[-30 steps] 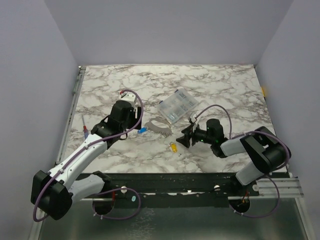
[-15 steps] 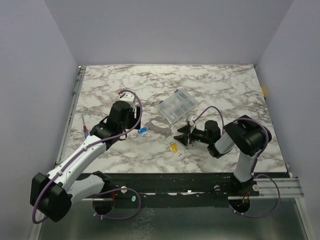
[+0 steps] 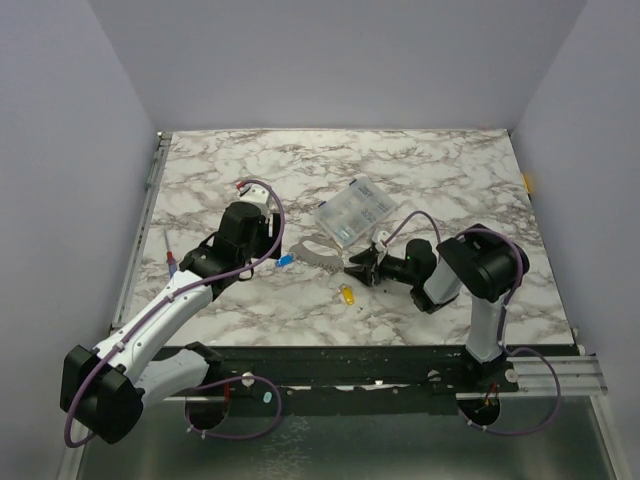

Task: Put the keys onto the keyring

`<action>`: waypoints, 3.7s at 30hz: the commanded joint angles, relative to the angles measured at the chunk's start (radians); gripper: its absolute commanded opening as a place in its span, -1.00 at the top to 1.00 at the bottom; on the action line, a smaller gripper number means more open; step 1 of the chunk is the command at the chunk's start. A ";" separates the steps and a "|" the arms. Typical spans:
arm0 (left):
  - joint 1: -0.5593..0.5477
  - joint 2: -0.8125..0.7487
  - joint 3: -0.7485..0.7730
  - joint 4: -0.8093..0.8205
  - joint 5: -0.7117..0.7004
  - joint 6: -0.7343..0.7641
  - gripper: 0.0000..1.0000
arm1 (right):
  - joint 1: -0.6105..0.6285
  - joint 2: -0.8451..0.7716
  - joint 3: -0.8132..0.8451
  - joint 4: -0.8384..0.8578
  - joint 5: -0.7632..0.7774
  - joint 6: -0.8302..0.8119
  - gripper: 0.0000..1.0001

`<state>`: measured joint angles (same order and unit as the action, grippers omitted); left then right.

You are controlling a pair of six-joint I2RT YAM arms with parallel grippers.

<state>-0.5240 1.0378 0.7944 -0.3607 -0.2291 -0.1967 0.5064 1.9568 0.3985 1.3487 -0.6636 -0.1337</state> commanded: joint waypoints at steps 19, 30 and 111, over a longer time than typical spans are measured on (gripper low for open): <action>-0.004 -0.009 -0.014 0.008 -0.019 0.010 -0.50 | 0.045 0.055 0.021 0.120 -0.018 -0.023 0.27; -0.004 -0.009 -0.015 0.008 -0.022 0.009 -0.50 | 0.045 -0.018 -0.021 0.196 0.023 0.010 0.10; -0.004 -0.004 -0.015 0.009 -0.012 0.010 -0.49 | 0.070 -0.125 -0.058 0.199 -0.076 0.046 0.99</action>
<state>-0.5259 1.0443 0.7925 -0.3607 -0.2329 -0.1967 0.5621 1.8763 0.3721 1.4418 -0.7063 -0.1116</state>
